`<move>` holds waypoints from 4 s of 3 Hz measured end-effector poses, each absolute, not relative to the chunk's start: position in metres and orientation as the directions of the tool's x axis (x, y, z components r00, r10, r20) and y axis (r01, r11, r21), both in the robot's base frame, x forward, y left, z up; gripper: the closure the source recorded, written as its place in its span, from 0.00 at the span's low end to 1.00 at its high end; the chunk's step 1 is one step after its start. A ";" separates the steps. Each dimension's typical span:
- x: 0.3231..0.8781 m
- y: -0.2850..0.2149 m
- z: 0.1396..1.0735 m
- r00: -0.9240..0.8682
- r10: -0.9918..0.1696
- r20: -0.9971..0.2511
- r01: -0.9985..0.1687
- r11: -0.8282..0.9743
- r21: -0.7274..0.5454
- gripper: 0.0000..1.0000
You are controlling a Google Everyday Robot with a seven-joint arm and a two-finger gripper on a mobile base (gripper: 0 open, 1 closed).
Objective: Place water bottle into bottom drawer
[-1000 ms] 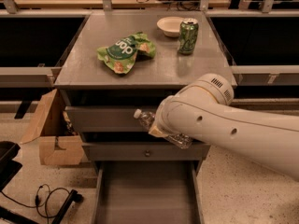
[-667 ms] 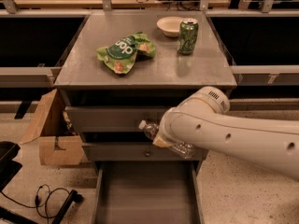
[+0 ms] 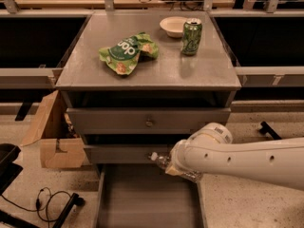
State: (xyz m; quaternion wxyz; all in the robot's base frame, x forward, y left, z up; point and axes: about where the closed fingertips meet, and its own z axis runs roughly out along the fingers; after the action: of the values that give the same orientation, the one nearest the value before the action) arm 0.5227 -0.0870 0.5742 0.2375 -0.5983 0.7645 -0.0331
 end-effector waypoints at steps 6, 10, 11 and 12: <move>0.577 -0.079 0.303 -0.062 -0.955 -0.290 -0.949 0.147 -0.279 1.00; 0.519 -0.020 0.125 -0.096 -0.921 -0.377 -0.983 0.148 -0.112 1.00; 0.518 -0.018 0.126 -0.095 -0.921 -0.377 -0.983 0.146 -0.109 0.82; 0.518 -0.018 0.126 -0.095 -0.921 -0.377 -0.983 0.146 -0.109 0.58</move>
Offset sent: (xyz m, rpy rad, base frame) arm 0.0093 -0.0118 -0.2146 -0.1156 -0.0622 0.1737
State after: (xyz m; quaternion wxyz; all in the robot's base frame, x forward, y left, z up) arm 0.5184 -0.0185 0.1257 0.1809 -0.6479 0.7350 0.0854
